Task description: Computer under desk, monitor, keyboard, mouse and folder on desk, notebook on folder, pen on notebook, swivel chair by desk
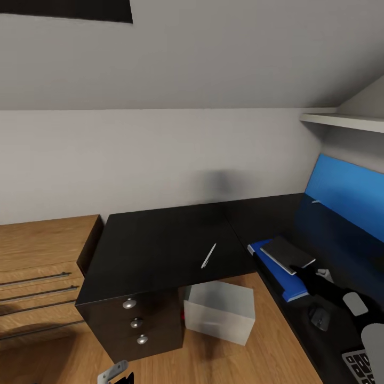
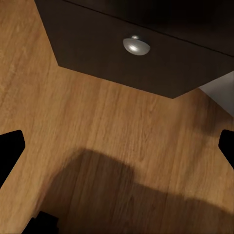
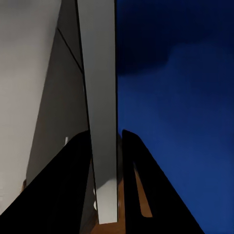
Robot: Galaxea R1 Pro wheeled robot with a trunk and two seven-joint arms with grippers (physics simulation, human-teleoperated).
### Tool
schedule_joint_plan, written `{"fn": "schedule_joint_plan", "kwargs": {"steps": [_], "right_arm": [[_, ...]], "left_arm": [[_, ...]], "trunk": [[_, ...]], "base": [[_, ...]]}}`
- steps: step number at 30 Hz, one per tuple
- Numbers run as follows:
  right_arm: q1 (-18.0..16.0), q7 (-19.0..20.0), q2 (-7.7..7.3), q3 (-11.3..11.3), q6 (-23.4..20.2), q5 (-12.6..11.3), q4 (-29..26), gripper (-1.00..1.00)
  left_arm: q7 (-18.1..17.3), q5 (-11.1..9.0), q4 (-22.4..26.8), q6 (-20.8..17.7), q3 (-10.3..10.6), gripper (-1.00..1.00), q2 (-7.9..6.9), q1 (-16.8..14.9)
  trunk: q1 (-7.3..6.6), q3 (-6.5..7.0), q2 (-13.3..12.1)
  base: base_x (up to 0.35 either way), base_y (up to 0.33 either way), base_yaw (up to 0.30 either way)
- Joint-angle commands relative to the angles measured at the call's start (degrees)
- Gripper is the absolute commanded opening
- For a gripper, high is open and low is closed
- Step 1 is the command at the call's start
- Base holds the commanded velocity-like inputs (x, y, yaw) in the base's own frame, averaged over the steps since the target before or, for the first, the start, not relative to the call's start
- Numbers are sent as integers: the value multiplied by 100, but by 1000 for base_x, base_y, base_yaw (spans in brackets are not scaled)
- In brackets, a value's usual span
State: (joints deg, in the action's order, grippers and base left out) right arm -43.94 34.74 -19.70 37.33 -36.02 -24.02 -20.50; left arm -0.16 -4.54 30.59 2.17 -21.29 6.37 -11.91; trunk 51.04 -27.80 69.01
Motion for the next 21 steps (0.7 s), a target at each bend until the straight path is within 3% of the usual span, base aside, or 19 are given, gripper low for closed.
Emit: {"fn": "schedule_joint_plan", "kwargs": {"steps": [1, 21], "right_arm": [[0, -19, -2, -28, 41, 250, 69, -100], [-1, -126, -8, -29, 42, 130, 195, -100]], "left_arm": [[-2, -47, 0, 12, -13, 100, 4, -4], [4, -53, 0, 12, -7, 100, 5, -4]], "trunk": [[0, -7, 3], [0, -7, 3]], "base": [[0, 0, 0], [36, 27, 0]]}}
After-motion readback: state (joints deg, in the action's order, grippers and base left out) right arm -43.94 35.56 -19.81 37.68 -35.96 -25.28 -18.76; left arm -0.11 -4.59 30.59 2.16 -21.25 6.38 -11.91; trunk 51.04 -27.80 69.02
